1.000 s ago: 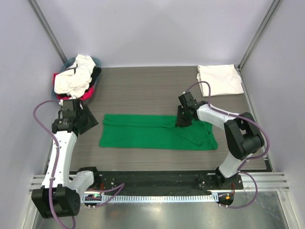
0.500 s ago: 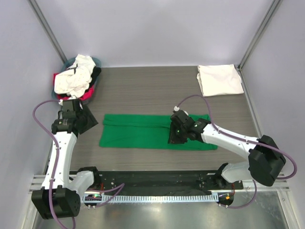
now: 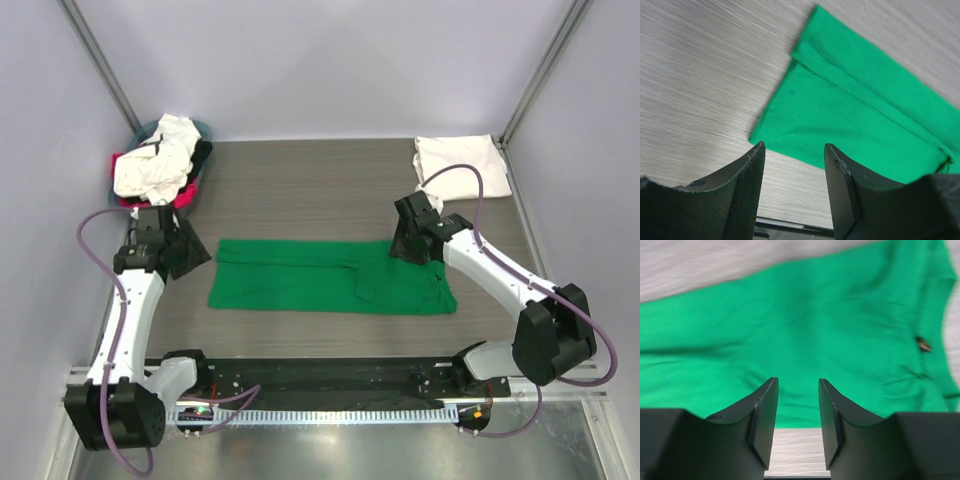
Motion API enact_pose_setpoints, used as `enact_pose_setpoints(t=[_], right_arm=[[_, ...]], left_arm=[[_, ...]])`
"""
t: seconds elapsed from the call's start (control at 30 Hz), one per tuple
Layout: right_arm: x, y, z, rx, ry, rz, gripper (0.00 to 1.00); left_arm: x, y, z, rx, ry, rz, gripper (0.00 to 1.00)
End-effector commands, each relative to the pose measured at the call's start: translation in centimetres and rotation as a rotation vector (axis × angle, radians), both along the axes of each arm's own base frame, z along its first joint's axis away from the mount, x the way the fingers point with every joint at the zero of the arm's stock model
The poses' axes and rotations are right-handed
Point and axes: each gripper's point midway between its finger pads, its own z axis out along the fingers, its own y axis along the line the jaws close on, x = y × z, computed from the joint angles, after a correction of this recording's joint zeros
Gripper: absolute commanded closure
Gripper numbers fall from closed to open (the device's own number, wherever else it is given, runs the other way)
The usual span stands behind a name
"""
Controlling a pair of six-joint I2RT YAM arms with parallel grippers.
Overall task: Fold and stack the t-shirts
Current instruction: Fold the tshirt
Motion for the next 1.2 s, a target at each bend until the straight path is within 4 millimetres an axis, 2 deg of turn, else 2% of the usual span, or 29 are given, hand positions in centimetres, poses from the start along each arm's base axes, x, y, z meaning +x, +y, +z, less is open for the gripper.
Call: enact_pose_setpoints(t=[0.0,0.07,0.1,0.13,0.23,0.27,0.3,0.33,0.37,0.43,0.47,0.6,0.67,0.73,0.77,0.8,0.83,0.87,0.9,0.93,0.97,1.0,1.03,1.07,1.1,1.13,1.17], right_arm=[[-0.7,-1.9,-2.0,-0.08,0.068,-0.023,0.56],[-0.7,-2.2,-2.7,-0.083,0.082,-0.031,0.56],[-0.7,-2.2,-2.9,-0.079,0.084,-0.037,0.55],[-0.9,-2.3,-3.4,-0.073,0.091,-0.043,0.55],[-1.3,-2.6,-4.6,-0.059,0.115,-0.057,0.55],[-1.3,-2.8,-5.0,-0.054,0.123,-0.064,0.55],[-1.5,-2.9,-5.5,-0.046,0.141,-0.065,0.55],[-1.5,-3.0,-6.0,-0.041,0.146,-0.068,0.55],[-1.5,-3.1,-6.3,-0.038,0.156,-0.067,0.55],[-1.3,-3.3,-7.2,-0.035,0.183,-0.067,0.55],[-1.1,-3.4,-7.5,-0.037,0.191,-0.068,0.56],[-0.3,-3.3,-8.5,-0.039,0.218,-0.065,0.57],[0.3,-3.3,-9.1,-0.041,0.233,-0.061,0.57],[1.3,-3.1,-9.7,-0.044,0.251,-0.056,0.57],[1.6,-3.1,-10.1,-0.051,0.261,-0.042,0.57],[2.2,-3.0,-10.3,-0.052,0.265,-0.037,0.57],[3.6,-2.7,-9.8,-0.044,0.245,-0.033,0.57],[3.9,-2.5,-11.2,-0.051,0.285,-0.018,0.58],[5.7,-1.9,-10.6,-0.037,0.261,-0.009,0.58],[6.3,-1.5,-11.1,-0.028,0.273,0.001,0.59],[6.5,-0.9,-12.6,-0.015,0.319,0.014,0.6],[8.4,0.1,-11.9,0.009,0.297,0.026,0.6],[9.2,0.4,-12.2,0.011,0.301,0.027,0.6],[9.8,1.4,-12.2,0.05,0.313,0.049,0.6],[11.6,2.1,-12.6,0.054,0.321,0.055,0.59],[12.6,2.6,-12.5,0.057,0.318,0.063,0.59],[13.4,2.9,-12.8,0.062,0.324,0.067,0.59]], left_arm=[[2.3,-3.1,-0.3,-0.032,0.009,-0.077,0.48],[3.3,-4.4,-0.7,-0.015,0.024,-0.099,0.5],[3.9,-6.3,-0.5,-0.015,0.02,-0.145,0.5],[4.4,-7.2,-1.8,-0.006,0.061,-0.162,0.5],[6.0,-10.0,-3.0,-0.011,0.079,-0.206,0.52],[6.5,-10.5,-4.7,-0.005,0.123,-0.211,0.52],[7.0,-11.1,-5.4,-0.003,0.137,-0.22,0.53],[7.3,-11.4,-6.2,-0.002,0.157,-0.217,0.53],[7.6,-11.4,-8.2,0.009,0.211,-0.211,0.54],[8.2,-11.7,-9.4,0.013,0.244,-0.211,0.54],[8.1,-11.6,-11.4,0.027,0.304,-0.214,0.55],[8.1,-11.2,-14.0,0.073,0.398,-0.217,0.55],[7.0,-10.8,-15.0,0.085,0.441,-0.208,0.57],[6.1,-10.3,-15.2,0.089,0.448,-0.192,0.59],[4.5,-9.8,-15.8,0.093,0.478,-0.182,0.6],[4.1,-9.9,-15.2,0.076,0.456,-0.163,0.6],[3.3,-9.7,-15.1,0.066,0.456,-0.147,0.6],[1.3,-9.5,-16.0,0.048,0.488,-0.138,0.6],[0.8,-9.6,-15.2,0.017,0.458,-0.114,0.6],[0.2,-9.8,-15.1,-0.005,0.447,-0.111,0.6],[-2.1,-9.4,-16.0,-0.014,0.487,-0.105,0.6],[-2.9,-9.4,-15.9,-0.036,0.484,-0.074,0.6],[-3.2,-9.5,-15.1,-0.063,0.442,-0.068,0.59],[-5.0,-9.8,-15.6,-0.101,0.469,-0.063,0.59],[-5.5,-10.0,-15.5,-0.123,0.465,-0.047,0.59],[-5.8,-10.3,-14.8,-0.146,0.436,-0.051,0.59],[-7.0,-10.7,-15.1,-0.154,0.452,-0.066,0.59]])
